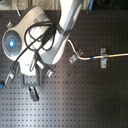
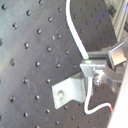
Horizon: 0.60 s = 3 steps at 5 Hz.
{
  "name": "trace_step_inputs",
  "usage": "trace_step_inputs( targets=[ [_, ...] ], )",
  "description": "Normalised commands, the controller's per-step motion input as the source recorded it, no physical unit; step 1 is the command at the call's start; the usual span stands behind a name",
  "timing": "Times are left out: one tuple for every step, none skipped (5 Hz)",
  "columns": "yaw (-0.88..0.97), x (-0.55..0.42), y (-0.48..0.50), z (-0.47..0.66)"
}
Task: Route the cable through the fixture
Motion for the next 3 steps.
trace_step_inputs(
  targets=[
    [0.13, -0.062, -0.002, 0.31],
    [0.27, -0.083, -0.001, 0.46],
    [0.23, -0.079, -0.007, 0.36]
  ],
)
